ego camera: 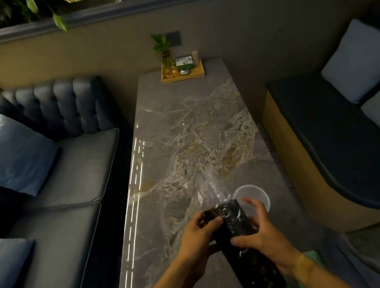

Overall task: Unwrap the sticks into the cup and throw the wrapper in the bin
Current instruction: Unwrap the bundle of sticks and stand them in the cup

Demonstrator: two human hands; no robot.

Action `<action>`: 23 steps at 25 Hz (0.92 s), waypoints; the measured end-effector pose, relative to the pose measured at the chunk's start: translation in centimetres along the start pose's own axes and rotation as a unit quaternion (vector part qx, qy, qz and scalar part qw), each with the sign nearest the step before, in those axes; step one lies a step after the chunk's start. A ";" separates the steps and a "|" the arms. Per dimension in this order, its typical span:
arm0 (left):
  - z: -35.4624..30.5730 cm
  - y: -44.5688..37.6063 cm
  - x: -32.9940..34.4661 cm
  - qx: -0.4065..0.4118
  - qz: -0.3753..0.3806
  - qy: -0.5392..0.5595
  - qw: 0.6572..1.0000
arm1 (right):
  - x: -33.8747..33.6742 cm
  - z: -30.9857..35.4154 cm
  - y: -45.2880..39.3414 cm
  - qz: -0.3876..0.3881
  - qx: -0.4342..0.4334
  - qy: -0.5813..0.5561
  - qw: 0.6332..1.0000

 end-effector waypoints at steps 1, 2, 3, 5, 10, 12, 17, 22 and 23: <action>0.1 -0.2 -0.1 0.002 -0.027 0.010 1.000 | -0.2 0.2 0.1 -0.054 -0.059 0.071 0.994; 0.1 -0.3 -0.2 0.008 -0.052 0.015 0.998 | -0.3 0.7 0.4 -0.094 -0.129 0.154 0.975; 0.0 -0.4 -0.4 0.017 -0.078 0.015 0.997 | -0.2 1.2 0.8 -0.114 -0.200 0.248 0.941; -0.2 -0.5 -0.7 0.036 -0.115 0.007 0.993 | 0.7 1.6 1.2 -0.119 -0.280 0.404 0.863; -0.5 -0.6 -1.2 0.049 -0.117 0.012 0.992 | 1.8 2.2 1.7 -0.151 -0.318 0.473 0.808; -0.5 -0.6 -1.4 0.049 -0.111 0.008 0.993 | 2.2 2.1 1.9 -0.143 -0.327 0.490 0.796; -0.3 -0.3 -1.7 0.065 -0.093 -0.002 0.994 | 2.9 1.2 1.0 -0.073 -0.238 0.546 0.800; -0.4 -0.1 -1.5 0.077 -0.075 -0.024 0.994 | 1.6 1.1 -0.2 -0.156 -0.161 0.476 0.850; -0.4 -0.1 -1.5 0.079 -0.069 -0.026 0.994 | 1.2 1.1 -0.5 -0.158 -0.142 0.399 0.892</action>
Point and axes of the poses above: each hand's wrist, its own y-axis away from the middle knuckle, its own x-axis out of the palm, z = x × y, the point moved 5 cm from there along -y, towards the middle knuckle, and after that the axes turned 8 degrees about -z, right-handed, at the moved point
